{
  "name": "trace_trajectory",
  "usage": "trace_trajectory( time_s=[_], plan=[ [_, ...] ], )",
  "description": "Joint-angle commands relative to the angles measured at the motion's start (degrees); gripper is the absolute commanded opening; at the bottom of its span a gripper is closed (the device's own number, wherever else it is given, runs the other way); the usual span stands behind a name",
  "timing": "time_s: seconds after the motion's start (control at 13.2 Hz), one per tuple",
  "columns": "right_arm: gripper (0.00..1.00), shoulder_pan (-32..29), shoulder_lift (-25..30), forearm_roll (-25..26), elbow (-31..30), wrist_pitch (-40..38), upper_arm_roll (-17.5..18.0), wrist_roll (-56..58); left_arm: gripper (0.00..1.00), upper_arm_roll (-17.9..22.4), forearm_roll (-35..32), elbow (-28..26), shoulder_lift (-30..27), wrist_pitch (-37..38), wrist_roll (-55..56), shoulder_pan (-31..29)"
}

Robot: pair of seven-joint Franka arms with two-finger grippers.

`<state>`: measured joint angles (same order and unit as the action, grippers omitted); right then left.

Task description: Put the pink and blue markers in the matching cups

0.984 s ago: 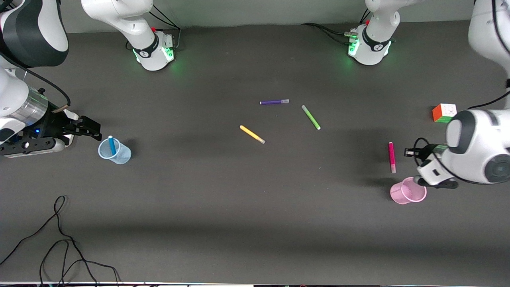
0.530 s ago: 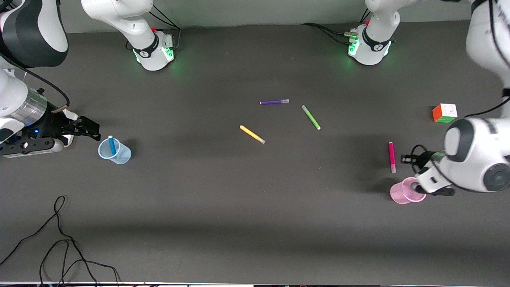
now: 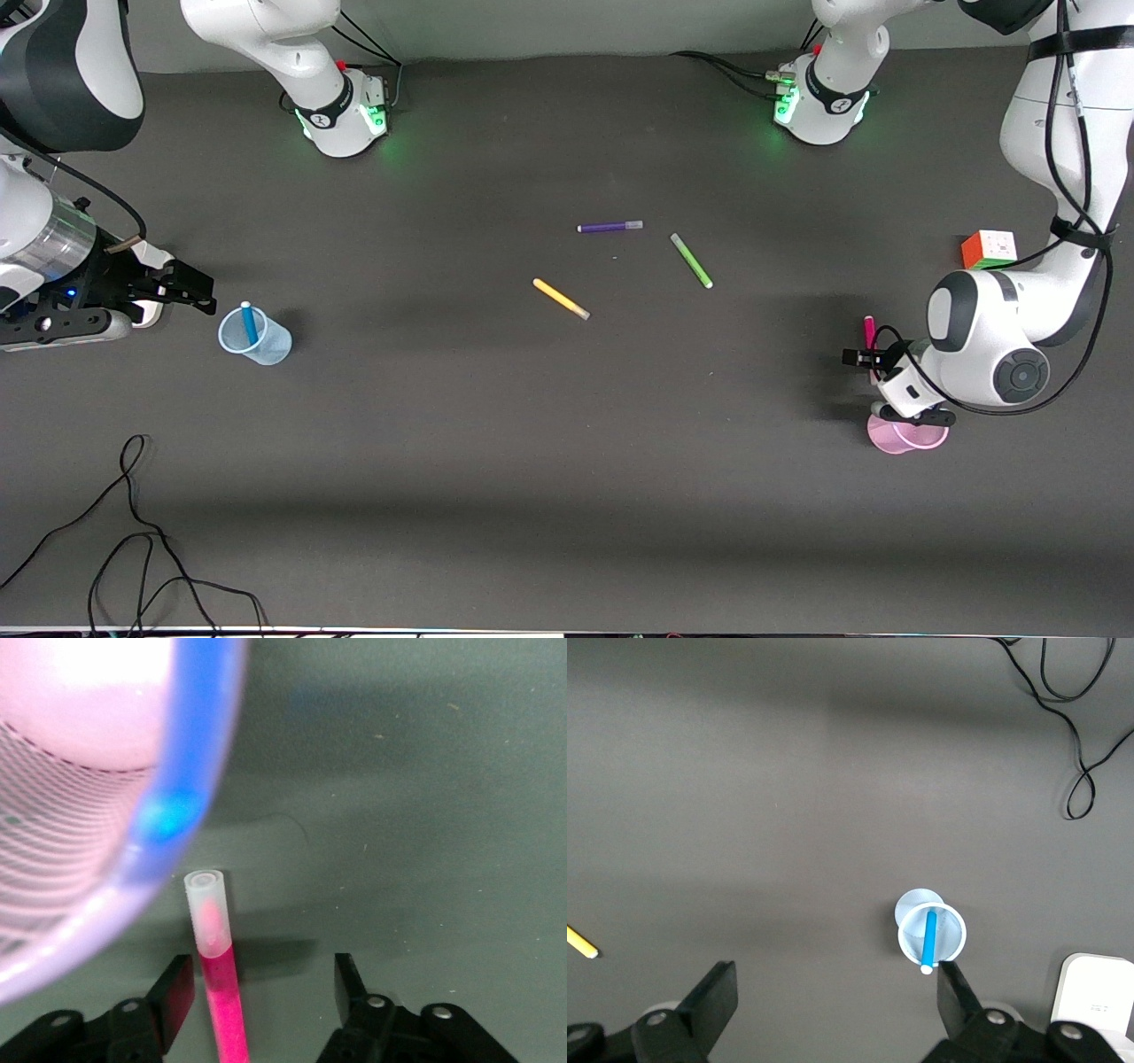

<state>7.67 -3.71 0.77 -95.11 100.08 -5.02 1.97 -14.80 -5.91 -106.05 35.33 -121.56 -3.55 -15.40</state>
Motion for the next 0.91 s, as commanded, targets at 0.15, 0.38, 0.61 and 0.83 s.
trace_trajectory(
  time_s=[0.15,0.38,0.61,0.83],
  plan=[
    [1.00,-0.1,-0.3,0.8,0.9,-0.4,0.1,-0.6,0.49,0.4,-1.2,-3.2,-2.5,-1.7,-3.9,-1.4],
    [1.00,-0.1,-0.2,0.8,0.9,-0.5,0.1,-0.6,0.42,0.4,-1.2,-3.2,-2.4,-2.1,-4.5,-1.7],
    [1.00,-0.1,-0.2,0.8,0.9,-0.5,-0.6,-0.5,0.41,0.4,-1.2,-3.2,-2.2,-2.4,-4.4,-1.7],
    [1.00,0.0,-0.2,0.8,0.8,-0.5,-0.7,-0.5,0.21,0.4,-1.1,-3.2,-1.8,-3.1,-4.3,-1.6]
  ],
)
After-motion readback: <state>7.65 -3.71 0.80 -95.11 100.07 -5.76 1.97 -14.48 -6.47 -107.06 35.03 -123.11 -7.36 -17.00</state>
